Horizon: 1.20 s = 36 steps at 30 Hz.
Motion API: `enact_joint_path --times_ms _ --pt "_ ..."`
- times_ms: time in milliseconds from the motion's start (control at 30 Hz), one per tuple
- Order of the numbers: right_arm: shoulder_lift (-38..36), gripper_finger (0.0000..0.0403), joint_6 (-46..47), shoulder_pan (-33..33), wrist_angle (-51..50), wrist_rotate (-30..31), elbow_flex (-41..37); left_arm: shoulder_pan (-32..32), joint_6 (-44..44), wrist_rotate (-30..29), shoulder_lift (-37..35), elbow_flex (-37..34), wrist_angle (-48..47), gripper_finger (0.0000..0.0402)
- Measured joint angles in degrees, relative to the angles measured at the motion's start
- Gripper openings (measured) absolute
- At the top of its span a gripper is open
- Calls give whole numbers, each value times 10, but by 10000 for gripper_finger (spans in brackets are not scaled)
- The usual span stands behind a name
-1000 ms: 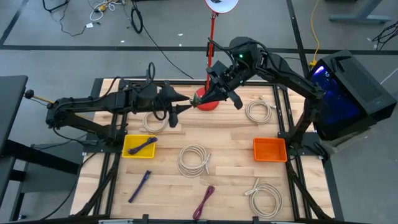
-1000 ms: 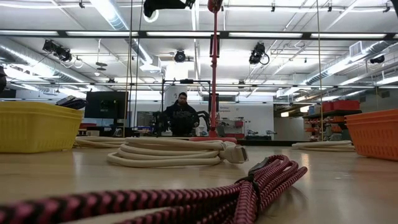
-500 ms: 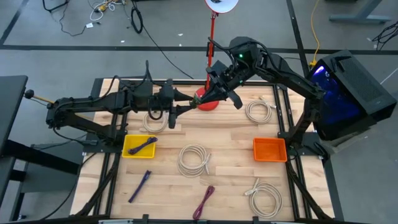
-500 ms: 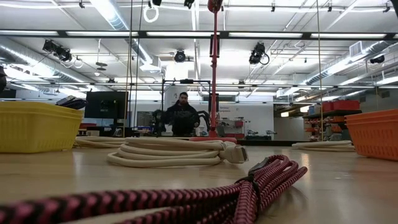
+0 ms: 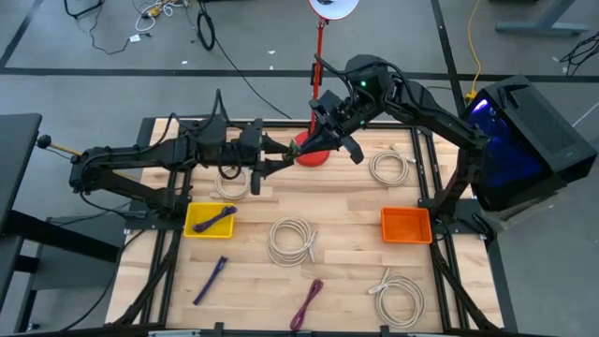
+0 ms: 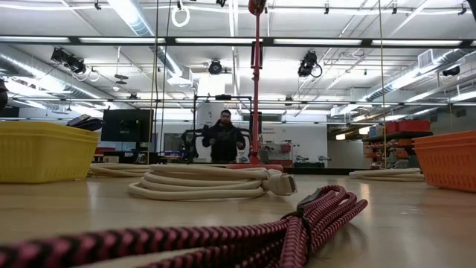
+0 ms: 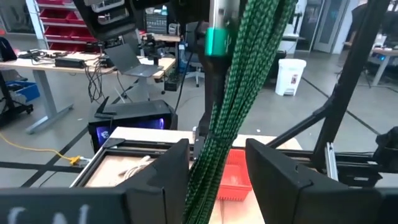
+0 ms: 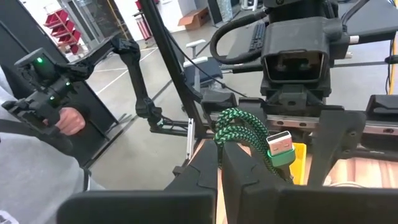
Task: Pick & Place USB Port
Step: Put the black and green charger cable into the yellow bin
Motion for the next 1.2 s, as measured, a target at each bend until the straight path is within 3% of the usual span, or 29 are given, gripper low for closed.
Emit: enact_joint_path --times_ms 67,167,200,600,900,1200 --pt "0 0 0 0 0 0 0 0 1 -8 0 0 -1 124" --pt "0 0 -1 0 2 3 0 0 3 -9 0 0 -2 34" --pt "0 0 0 -1 2 2 0 0 2 -11 0 0 -2 22" --pt "1 11 3 -15 1 11 0 0 -12 -49 0 0 -13 17" --pt "1 112 1 -48 -7 9 0 -1 -23 -56 0 1 -47 17" --pt "1 178 0 -105 -73 10 0 -1 -75 -85 -1 0 -215 17"
